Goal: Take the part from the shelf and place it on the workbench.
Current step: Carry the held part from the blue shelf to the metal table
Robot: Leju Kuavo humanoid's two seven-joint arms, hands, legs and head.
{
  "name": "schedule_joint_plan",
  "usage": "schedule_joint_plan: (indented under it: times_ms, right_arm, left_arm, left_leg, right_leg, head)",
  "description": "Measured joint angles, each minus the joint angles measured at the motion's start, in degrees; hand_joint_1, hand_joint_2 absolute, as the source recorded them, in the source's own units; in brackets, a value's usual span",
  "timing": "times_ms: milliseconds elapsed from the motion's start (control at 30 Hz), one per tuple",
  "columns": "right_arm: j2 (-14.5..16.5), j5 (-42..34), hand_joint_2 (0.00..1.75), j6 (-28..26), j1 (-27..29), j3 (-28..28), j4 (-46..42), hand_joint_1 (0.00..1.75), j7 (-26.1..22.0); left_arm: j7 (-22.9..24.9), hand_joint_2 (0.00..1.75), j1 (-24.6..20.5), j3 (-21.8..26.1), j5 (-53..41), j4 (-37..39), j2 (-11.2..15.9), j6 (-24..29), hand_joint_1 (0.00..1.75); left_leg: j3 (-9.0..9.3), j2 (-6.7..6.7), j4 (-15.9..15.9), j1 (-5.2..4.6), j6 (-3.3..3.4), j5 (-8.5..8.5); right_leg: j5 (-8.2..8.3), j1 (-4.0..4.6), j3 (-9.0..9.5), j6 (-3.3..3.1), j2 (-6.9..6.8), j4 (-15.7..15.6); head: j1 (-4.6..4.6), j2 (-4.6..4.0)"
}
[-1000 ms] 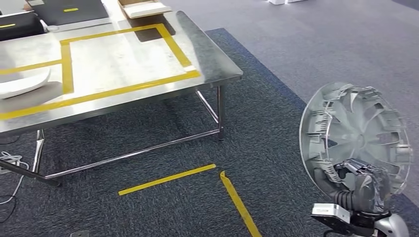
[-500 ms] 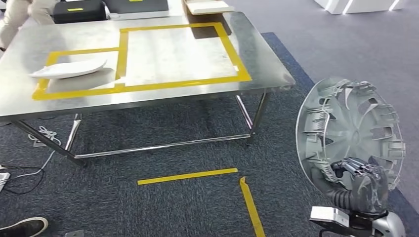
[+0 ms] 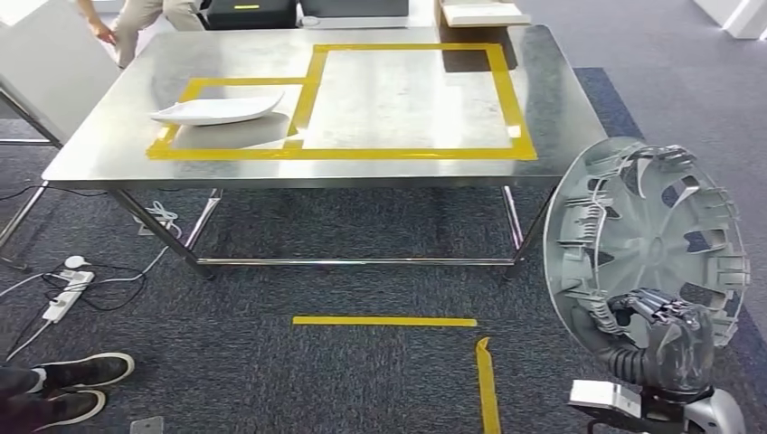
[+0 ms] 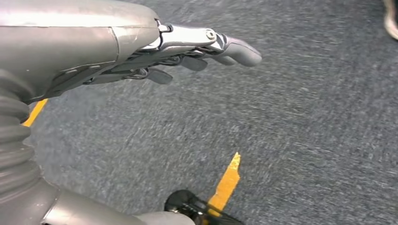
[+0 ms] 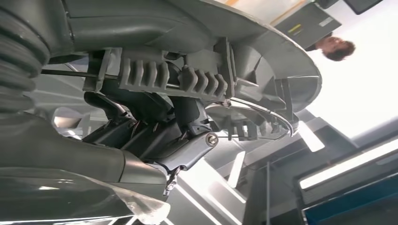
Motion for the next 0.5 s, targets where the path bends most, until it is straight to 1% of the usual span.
schedule_joint_plan:
  times_ms: [33,67,100,133,167,200,233,267,300,333,367,433,467,500]
  right_arm:
    - [0.0,0.0,1.75,-0.2,0.0,0.0,0.0,1.75,-0.1]
    - [0.0,0.0,1.75,-0.4,0.0,0.0,0.0,1.75,-0.3]
    - [0.0,-0.1,1.75,-0.7,0.0,0.0,0.0,1.75,-0.5]
    - [0.0,-0.4,1.75,-0.9,-0.1,0.0,-0.1,1.75,-0.8]
    - [0.0,-0.7,1.75,-1.2,-0.1,0.0,-0.2,1.75,-1.2]
    - [0.1,-1.1,1.75,-1.4,-0.1,0.0,-0.3,1.75,-1.6]
    - [0.2,-1.4,1.75,-1.7,-0.1,0.0,-0.5,1.75,-2.0]
    - [0.3,-1.6,1.75,-2.1,0.0,0.0,-0.8,1.75,-2.3]
    - [0.4,-1.6,1.75,-2.5,-0.1,0.0,-1.1,1.75,-2.6]
    - [0.6,-1.6,1.75,-3.0,-0.1,0.0,-1.4,1.75,-2.9]
    - [0.7,-1.6,1.75,-3.4,-0.1,0.0,-1.6,1.75,-3.0]
    - [1.0,-1.6,1.75,-4.0,-0.2,-0.1,-2.1,1.75,-3.3]
    - [1.1,-1.6,1.75,-4.2,-0.2,-0.2,-2.3,1.75,-3.5]
    - [1.2,-1.6,1.75,-4.4,-0.2,-0.3,-2.5,1.75,-3.6]
  left_arm:
    - [0.0,1.75,-0.1,0.0,0.1,0.0,0.0,-0.3,0.00]
    - [0.0,1.75,-0.2,0.0,0.2,0.0,0.0,-0.6,0.00]
    - [-0.1,1.75,-0.3,0.0,0.3,0.0,0.0,-0.9,0.00]
    - [-0.1,1.75,-0.3,0.0,0.4,0.0,0.0,-1.1,0.00]
    - [-0.2,1.75,-0.3,0.0,0.4,0.0,0.0,-1.2,0.00]
    - [-0.2,1.75,-0.2,0.0,0.4,0.0,0.0,-1.2,0.00]
    - [-0.3,1.75,-0.2,0.0,0.4,0.0,0.0,-1.2,0.00]
    - [-0.4,1.75,-0.2,0.0,0.4,0.0,0.1,-1.2,0.00]
    - [-0.5,1.75,-0.2,0.0,0.4,0.0,0.1,-1.2,0.00]
    - [-0.6,1.75,-0.2,0.0,0.4,0.0,0.2,-1.2,0.00]
    - [-0.7,1.75,-0.3,0.0,0.4,0.0,0.2,-1.1,0.00]
    - [-0.8,1.75,-0.2,0.0,0.4,0.0,0.2,-1.1,0.00]
    - [-0.8,1.75,-0.1,0.0,0.4,0.0,0.2,-1.0,0.00]
    - [-0.8,1.75,-0.1,0.0,0.4,0.0,0.2,-0.9,0.00]
  left_leg:
    - [-1.32,2.09,2.9,0.03,-0.28,-1.52]
    - [-3.07,3.38,6.5,0.17,-0.53,-3.21]
    - [-4.81,3.91,10.2,0.38,-0.72,-4.59]
    - [-5.99,4.12,12.7,0.55,-0.83,-5.17]
    - [-6.23,4.18,13.2,0.66,-0.88,-4.66]
    - [-5.45,4.19,11.6,0.72,-0.82,-3.18]
    - [-3.77,4.25,8.1,0.72,-0.63,-1.04]
    - [-1.89,4.37,4.5,0.61,-0.37,0.49]
    - [-0.26,4.50,1.2,0.48,-0.10,1.38]
    - [0.75,4.61,-0.8,0.33,0.14,1.60]
    - [1.08,4.66,-1.5,0.18,0.32,1.14]
    - [1.25,4.58,-2.2,0.21,0.78,1.02]
    - [1.50,4.54,-2.6,0.32,1.08,1.07]
    - [1.77,4.51,-3.0,0.44,1.42,1.14]
  right_leg:
    - [-0.09,0.09,0.22,-0.31,-0.74,0.0]
    - [-0.26,0.19,0.37,-0.54,-1.43,-0.1]
    - [-0.41,0.26,0.52,-0.67,-2.05,0.0]
    - [-0.57,0.29,0.69,-0.70,-2.56,0.0]
    - [-0.75,0.29,0.87,-0.66,-2.97,0.0]
    - [-0.94,0.28,1.12,-0.56,-3.27,0.0]
    - [-1.18,0.28,1.44,-0.42,-3.49,0.0]
    - [-1.42,0.32,1.60,-0.20,-3.68,-0.1]
    - [-1.66,0.41,1.79,0.06,-3.81,0.0]
    - [-1.81,0.49,1.87,0.32,-3.93,-0.1]
    - [-1.88,0.56,1.85,0.59,-4.02,-0.2]
    - [-1.99,0.50,1.98,1.13,-4.08,-0.5]
    - [-2.38,0.46,1.83,1.34,-3.81,-0.3]
    - [-3.25,0.44,1.19,1.49,-3.36,1.0]
  head:
    - [-0.16,0.00]
    - [-0.31,0.00]
    - [-0.32,0.00]
    - [-0.31,0.00]
    - [-0.33,0.00]
    - [-0.34,0.00]
    - [-0.34,0.00]
    - [-0.32,0.00]
    - [-0.31,0.00]
    - [-0.29,0.00]
    - [-0.26,0.00]
    - [-0.26,0.00]
    - [-0.22,0.00]
    - [-0.13,0.00]
